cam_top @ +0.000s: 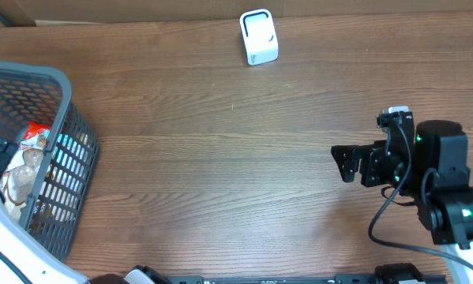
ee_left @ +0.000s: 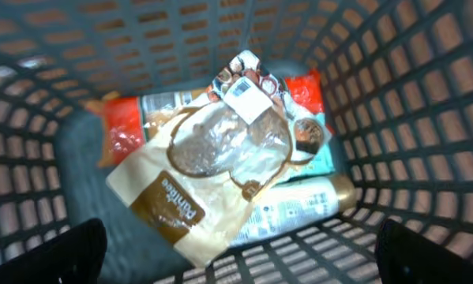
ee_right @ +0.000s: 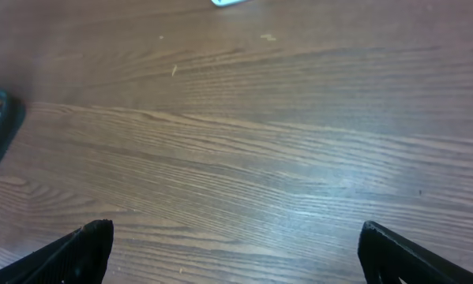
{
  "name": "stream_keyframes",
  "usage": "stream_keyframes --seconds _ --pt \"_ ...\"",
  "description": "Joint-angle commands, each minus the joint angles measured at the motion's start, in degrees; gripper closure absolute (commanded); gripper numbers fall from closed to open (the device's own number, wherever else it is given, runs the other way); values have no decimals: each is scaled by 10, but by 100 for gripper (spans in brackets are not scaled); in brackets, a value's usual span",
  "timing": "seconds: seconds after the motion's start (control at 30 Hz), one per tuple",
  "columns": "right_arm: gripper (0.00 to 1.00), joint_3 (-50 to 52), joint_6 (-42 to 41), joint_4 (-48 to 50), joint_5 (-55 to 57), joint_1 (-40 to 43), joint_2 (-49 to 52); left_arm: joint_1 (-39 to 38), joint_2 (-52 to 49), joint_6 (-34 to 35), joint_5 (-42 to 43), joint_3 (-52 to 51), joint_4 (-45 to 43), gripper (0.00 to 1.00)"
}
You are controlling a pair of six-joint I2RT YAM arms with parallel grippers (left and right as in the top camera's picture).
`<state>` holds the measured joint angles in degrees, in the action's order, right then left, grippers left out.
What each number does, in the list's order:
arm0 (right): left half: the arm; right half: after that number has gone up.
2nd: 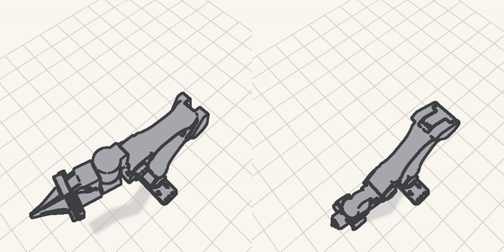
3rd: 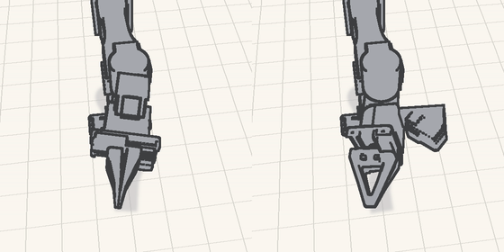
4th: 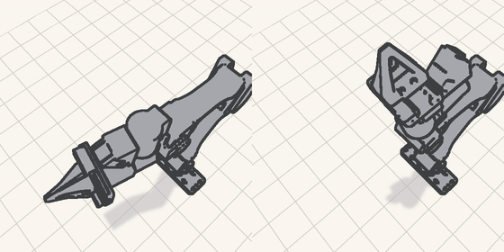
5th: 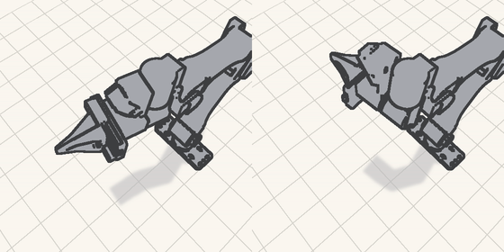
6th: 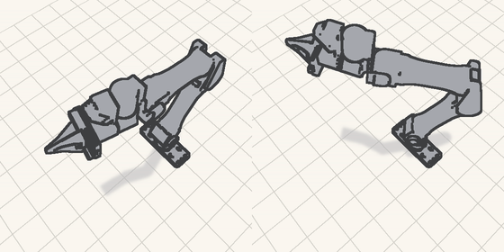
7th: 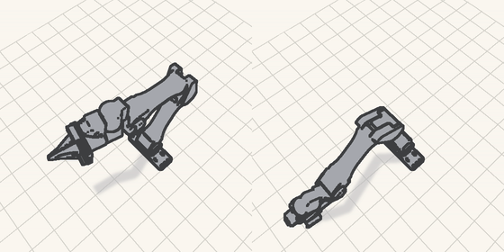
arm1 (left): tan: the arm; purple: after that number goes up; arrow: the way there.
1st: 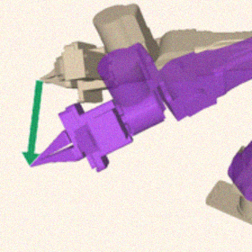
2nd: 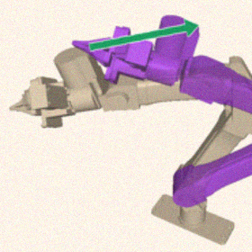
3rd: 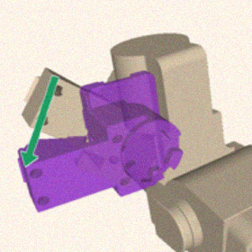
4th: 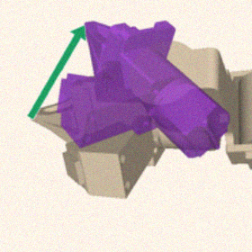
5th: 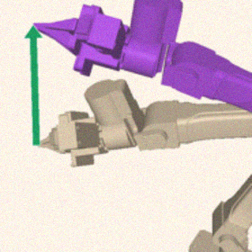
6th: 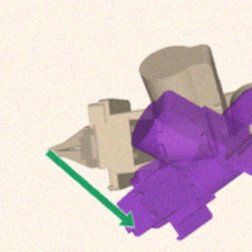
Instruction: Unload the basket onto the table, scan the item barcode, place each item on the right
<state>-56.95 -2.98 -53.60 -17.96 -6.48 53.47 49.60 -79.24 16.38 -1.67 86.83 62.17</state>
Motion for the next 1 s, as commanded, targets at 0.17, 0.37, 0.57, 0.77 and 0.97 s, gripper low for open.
stream_keyframes --seconds 0.17,0.37,0.57,0.77,0.97 --pt "0 -12 2 3 -23 -3 9 -3 -85 -89 41 -61 -62 0" --pt "0 -12 2 3 -23 -3 9 -18 -174 -129 28 -61 -76 2" --pt "0 -12 2 2 -23 -3 9 -55 -225 -152 -2 -61 -78 5" --pt "0 -12 2 -3 -23 -3 9 -81 -251 -104 -105 -61 -75 8" --pt "0 -12 2 -6 -23 -3 12 -87 -273 -68 -157 -61 -60 15"
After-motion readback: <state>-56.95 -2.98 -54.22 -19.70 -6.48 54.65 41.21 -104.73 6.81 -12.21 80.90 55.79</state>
